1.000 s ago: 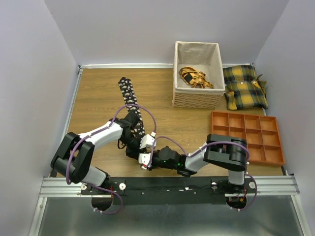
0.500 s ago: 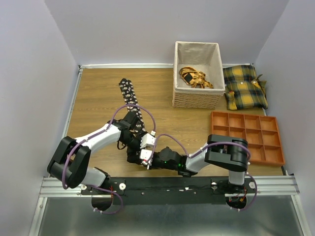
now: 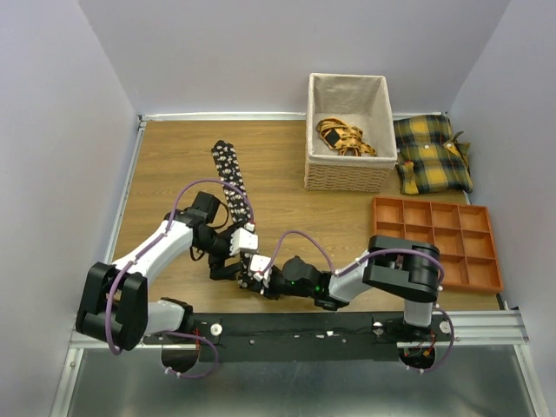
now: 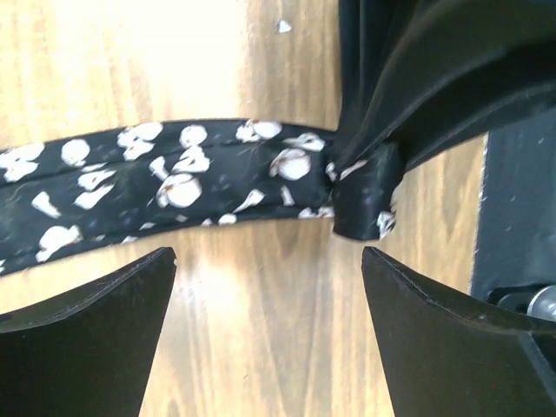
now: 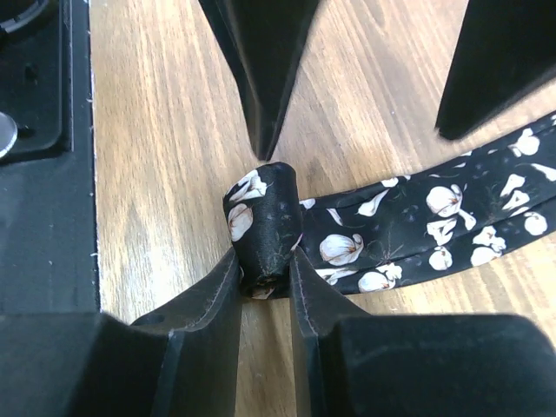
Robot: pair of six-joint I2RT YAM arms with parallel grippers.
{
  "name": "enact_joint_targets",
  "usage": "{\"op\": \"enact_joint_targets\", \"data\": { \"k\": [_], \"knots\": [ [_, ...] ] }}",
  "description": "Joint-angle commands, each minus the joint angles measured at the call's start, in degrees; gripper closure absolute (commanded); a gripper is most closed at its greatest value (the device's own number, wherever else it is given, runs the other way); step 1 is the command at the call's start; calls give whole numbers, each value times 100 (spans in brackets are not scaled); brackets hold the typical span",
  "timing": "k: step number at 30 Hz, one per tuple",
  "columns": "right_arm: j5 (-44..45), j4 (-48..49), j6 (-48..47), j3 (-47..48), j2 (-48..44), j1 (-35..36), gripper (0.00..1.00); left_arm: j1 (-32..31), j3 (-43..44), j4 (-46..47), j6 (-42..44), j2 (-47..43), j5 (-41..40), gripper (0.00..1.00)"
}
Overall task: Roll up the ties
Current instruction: Roll the tie at the center of the board.
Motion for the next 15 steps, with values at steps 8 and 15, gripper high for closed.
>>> {"op": "enact_joint_targets", "data": {
  "k": [8, 15],
  "knots": [
    [-1445, -917, 1953, 81, 100, -752, 98, 224, -68, -550, 725, -362, 308, 1],
    [-2149, -1022, 2746, 283, 398, -1271, 97, 189, -287, -92, 347, -757, 361, 1]
  ]
}}
